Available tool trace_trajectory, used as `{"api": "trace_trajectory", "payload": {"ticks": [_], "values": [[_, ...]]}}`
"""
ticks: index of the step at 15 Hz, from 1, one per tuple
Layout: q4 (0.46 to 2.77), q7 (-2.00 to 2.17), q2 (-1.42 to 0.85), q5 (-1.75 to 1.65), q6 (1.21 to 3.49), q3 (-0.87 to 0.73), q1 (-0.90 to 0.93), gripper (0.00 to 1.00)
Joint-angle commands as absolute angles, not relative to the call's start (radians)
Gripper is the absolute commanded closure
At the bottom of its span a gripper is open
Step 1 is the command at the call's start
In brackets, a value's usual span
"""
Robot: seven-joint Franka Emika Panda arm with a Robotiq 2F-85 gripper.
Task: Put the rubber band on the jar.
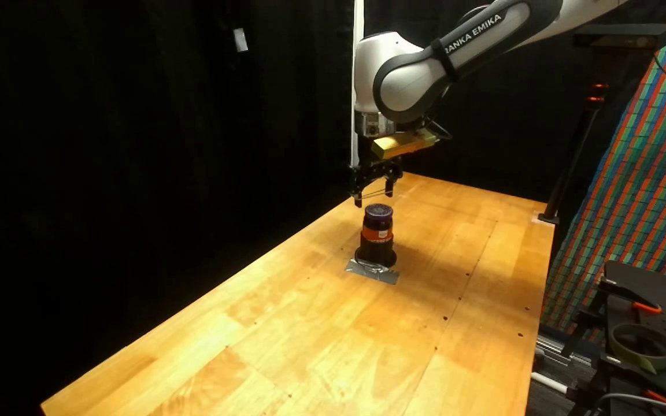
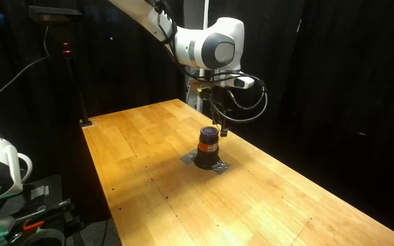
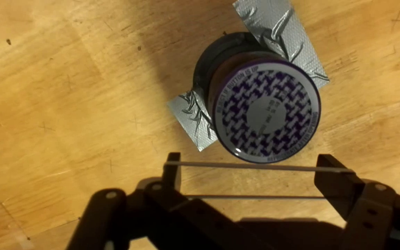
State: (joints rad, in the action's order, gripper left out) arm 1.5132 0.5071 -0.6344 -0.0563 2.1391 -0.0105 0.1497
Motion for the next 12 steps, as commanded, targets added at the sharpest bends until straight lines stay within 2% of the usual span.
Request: {"api": "trace_trajectory", "payload": {"ticks": [1,12], "values": [[1.482,0.498,-0.649,-0.019,2.090,-0.014,0.153,0.00],[1.497,0.485,-0.674,0.023,2.108,-0.010,0.148,0.00]]}}
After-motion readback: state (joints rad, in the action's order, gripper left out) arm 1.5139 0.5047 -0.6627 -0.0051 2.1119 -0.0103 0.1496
